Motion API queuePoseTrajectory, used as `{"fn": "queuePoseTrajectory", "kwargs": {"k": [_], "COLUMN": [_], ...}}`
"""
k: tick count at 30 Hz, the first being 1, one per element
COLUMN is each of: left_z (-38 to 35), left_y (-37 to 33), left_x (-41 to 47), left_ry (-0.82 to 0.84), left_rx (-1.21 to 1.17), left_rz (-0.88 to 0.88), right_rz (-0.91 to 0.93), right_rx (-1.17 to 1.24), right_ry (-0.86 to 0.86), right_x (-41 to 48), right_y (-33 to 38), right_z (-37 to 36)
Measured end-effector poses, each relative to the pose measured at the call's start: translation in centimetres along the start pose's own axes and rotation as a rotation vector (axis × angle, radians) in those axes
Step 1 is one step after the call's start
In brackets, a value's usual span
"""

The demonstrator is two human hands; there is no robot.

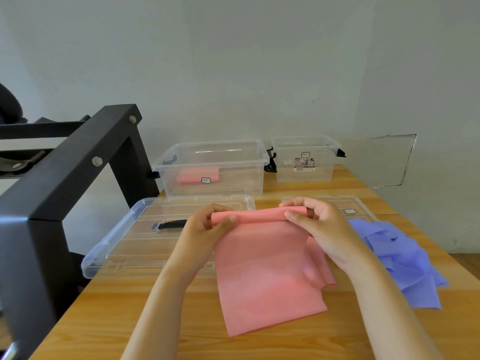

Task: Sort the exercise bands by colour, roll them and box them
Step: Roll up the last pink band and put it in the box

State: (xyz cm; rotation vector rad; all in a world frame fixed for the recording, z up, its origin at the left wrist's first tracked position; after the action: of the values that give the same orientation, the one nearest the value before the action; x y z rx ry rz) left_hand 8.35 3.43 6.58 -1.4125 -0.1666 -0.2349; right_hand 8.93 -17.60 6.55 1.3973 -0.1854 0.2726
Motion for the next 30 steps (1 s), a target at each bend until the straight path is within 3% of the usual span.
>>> {"fn": "queuePoseTrajectory", "kwargs": {"k": [8, 17, 25, 30], "left_z": [-0.06, 0.56, 0.59, 0.14], "left_y": [0.66, 0.91, 0.95, 0.63], "left_x": [0.09, 0.09, 0.28, 0.23], "left_ry": [0.041, 0.062, 0.011, 0.05], "left_rx": [0.02, -0.191, -0.054, -0.05], "left_rz": [0.04, 0.059, 0.031, -0.002], "right_rz": [0.03, -0.001, 0.008, 0.021], "right_rx": [-0.008, 0.133, -0.026, 0.021], "right_ry": [0.008, 0.064, -0.002, 0.003], "right_x": [-0.12, -0.26, -0.08, -0.18], "right_y": [0.39, 0.54, 0.1, 0.49], "right_z": [-0.12, -0.6, 0.02, -0.11]}}
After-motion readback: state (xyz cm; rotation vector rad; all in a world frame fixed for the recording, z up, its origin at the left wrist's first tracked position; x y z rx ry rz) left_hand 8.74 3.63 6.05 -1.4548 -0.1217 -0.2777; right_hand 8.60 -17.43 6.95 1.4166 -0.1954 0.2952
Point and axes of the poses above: each hand's wrist, its own x-axis towards the middle knuckle, its own z-axis out of the back of the hand, y = z × x, the point moved 10 cm from there along x, towards the middle knuckle, and after that the axes turned 2 degrees about z, right-handed, at the moved point
